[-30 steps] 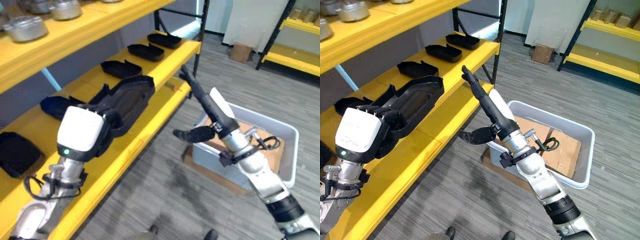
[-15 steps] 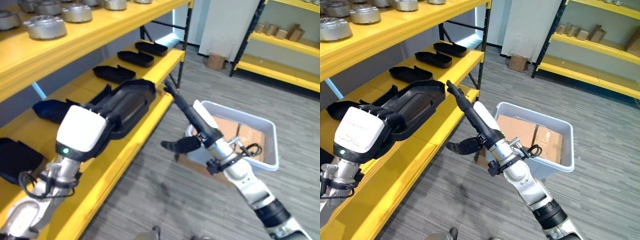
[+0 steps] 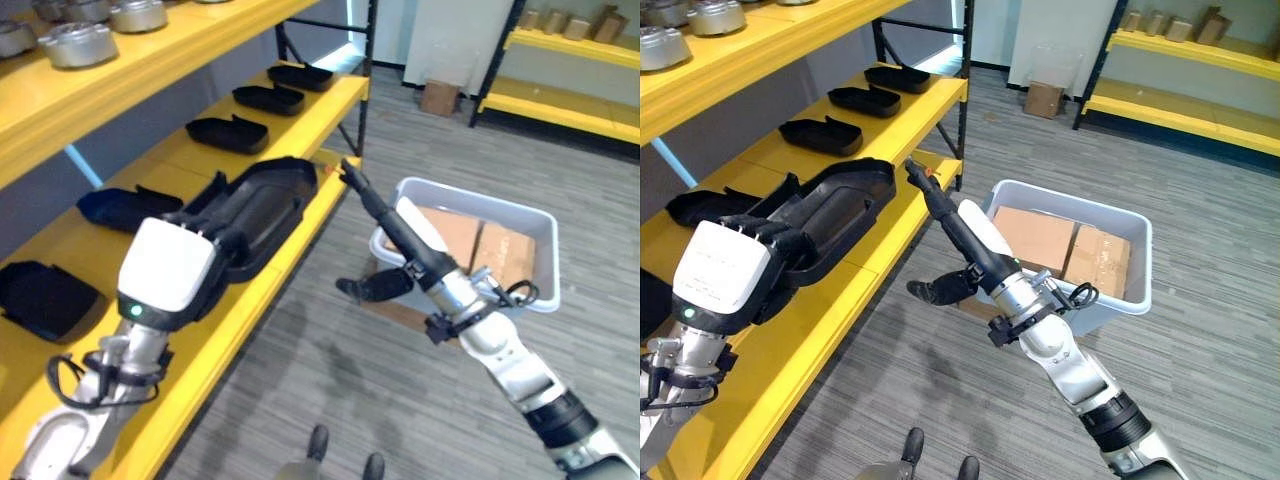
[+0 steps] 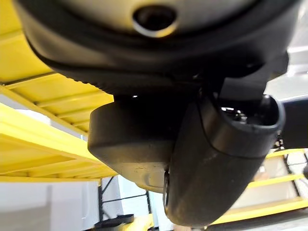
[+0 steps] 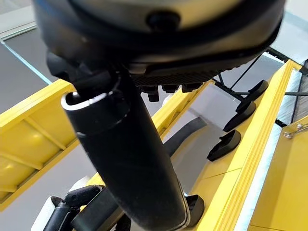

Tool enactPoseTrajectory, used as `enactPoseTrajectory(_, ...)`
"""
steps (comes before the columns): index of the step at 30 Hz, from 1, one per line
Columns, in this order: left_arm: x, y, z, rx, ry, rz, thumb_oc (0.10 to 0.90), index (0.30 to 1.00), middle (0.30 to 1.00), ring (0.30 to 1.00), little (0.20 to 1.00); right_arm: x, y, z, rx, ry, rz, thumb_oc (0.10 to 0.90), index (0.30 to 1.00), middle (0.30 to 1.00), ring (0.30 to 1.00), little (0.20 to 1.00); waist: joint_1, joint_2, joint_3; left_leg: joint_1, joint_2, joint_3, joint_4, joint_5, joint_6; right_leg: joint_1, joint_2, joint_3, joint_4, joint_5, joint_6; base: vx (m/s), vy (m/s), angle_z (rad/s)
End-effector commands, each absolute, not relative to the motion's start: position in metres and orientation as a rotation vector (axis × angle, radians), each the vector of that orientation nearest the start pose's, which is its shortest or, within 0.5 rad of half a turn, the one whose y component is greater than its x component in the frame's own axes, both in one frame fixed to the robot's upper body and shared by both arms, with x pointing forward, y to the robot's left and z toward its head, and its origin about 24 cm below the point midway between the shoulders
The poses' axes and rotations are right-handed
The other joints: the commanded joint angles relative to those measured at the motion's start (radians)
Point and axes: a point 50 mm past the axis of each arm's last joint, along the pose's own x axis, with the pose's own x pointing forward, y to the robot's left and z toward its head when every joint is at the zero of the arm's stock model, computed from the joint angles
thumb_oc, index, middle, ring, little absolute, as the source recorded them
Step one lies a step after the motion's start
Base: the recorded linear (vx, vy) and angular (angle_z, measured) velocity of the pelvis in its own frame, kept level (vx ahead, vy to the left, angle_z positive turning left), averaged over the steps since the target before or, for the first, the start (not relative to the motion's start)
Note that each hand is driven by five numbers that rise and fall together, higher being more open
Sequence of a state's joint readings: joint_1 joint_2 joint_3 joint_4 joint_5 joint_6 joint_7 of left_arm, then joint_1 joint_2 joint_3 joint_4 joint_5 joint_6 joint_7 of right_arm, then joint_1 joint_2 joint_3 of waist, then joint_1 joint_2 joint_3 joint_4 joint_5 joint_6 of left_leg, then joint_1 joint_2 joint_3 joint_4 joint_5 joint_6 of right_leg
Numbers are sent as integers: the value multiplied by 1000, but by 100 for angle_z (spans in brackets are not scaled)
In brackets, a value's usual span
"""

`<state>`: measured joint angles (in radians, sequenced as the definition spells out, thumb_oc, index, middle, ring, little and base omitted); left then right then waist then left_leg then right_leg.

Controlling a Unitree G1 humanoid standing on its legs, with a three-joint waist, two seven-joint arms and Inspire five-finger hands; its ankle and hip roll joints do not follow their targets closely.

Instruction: Move parts from the plastic box to the shelf.

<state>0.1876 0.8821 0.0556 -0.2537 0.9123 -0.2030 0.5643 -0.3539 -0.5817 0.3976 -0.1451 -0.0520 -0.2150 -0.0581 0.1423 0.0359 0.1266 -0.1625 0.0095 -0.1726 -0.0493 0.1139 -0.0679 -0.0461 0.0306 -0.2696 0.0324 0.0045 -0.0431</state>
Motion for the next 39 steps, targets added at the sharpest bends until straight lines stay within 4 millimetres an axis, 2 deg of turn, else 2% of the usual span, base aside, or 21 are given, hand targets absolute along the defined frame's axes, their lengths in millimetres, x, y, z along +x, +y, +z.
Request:
enactPoseTrajectory(1,216,239,199,1538,-1034,420,400,300,300,300,300,268,-113,215,-460,-922,361,900,1000,1000,1000,1000,-18,-55,-39,0,-54,6,59,11,8,81,-68,-11,-120,-17,105,-122,-20,66)
enactPoseTrajectory(2,217,239,199,1532,-1033,420,400,300,300,300,300,268,-116,215,-469,-922,349,900,1000,1000,1000,1000,-23,-54,-29,-16,-57,22,86,10,11,75,-78,-28,-120,-7,106,-137,-19,76)
enactPoseTrajectory(4,217,239,198,1527,-1021,420,400,300,300,300,300,268,-119,212,-470,-905,333,900,1000,1000,1000,1000,-34,-59,-28,-13,-27,109,132,-26,10,61,-100,-65,-118,2,107,-116,-8,92)
enactPoseTrajectory(5,217,239,198,1527,-1022,419,400,300,300,300,300,268,-120,212,-470,-905,332,900,1000,1000,1000,1000,-35,-58,-28,-17,-27,109,135,-22,11,59,-100,-67,-119,7,107,-85,-11,112)
enactPoseTrajectory(6,215,239,199,1525,-1022,421,400,300,300,300,300,267,-123,209,-478,-889,320,900,1000,1000,1000,1000,-42,-64,-31,11,16,171,163,-68,8,52,-118,-102,-118,4,105,-59,0,120)
enactPoseTrajectory(8,214,240,198,1527,-1016,428,400,300,300,300,300,267,-126,204,-480,-870,312,900,1000,1000,1000,1000,-54,-69,-36,48,63,225,170,-91,2,55,-130,-134,-116,0,104,-39,9,111)
enactPoseTrajectory(11,217,240,201,1521,-1017,439,400,300,300,300,300,268,-135,197,-489,-824,281,900,1000,1000,1000,1000,-89,-68,-51,126,179,323,171,-78,-38,73,-141,-192,-110,-25,103,45,33,97)
enactPoseTrajectory(13,218,239,201,1512,-1025,442,400,300,300,300,300,268,-143,192,-481,-793,252,900,1000,1000,1000,1000,-101,-55,-59,162,221,340,139,-47,-66,81,-145,-239,-105,-35,102,0,70,89)
enactPoseTrajectory(14,218,239,201,1511,-1026,442,400,300,300,300,300,268,-146,190,-481,-784,236,900,1000,1000,1000,1000,-105,-50,-63,171,228,341,126,-42,-74,86,-148,-256,-98,-38,103,35,100,78)
enactPoseTrajectory(17,219,238,202,1507,-1029,444,400,300,300,300,300,267,-153,187,-474,-769,205,900,1000,1000,1000,1000,-111,-38,-71,171,226,346,71,-31,-80,98,-162,-283,-84,-38,113,38,133,87)
enactPoseTrajectory(18,221,237,202,1488,-1027,442,400,300,300,300,300,266,-155,186,-476,-763,196,900,1000,1000,1000,1000,-117,-35,-71,169,221,371,51,-37,-78,102,-177,-299,-73,-32,120,37,192,91)
enactPoseTrajectory(19,222,235,203,1481,-1036,445,400,300,300,300,300,265,-159,184,-474,-755,175,900,1000,1000,1000,1000,-115,-27,-74,173,210,384,30,-41,-75,110,-190,-317,-67,-25,125,49,256,74)
enactPoseTrajectory(22,223,233,201,1481,-1035,432,400,300,300,300,300,264,-160,181,-464,-744,155,900,1000,1000,1000,1000,-106,-22,-80,187,170,365,-7,-56,-55,124,-220,-338,-59,-7,146,43,254,95)
enactPoseTrajectory(29,222,236,204,1493,-1032,460,400,300,300,300,300,266,-158,172,-458,-708,143,900,1000,1000,1000,1000,-79,-51,-96,182,84,330,-34,-90,-1,136,-295,-387,-33,36,194,22,183,27)
enactPoseTrajectory(39,221,237,203,1506,-1026,485,400,300,300,300,300,267,-149,166,-441,-680,176,900,1000,1000,1000,1000,-64,-93,-105,171,26,307,-38,-114,37,128,-340,-400,-16,84,238,11,114,11)
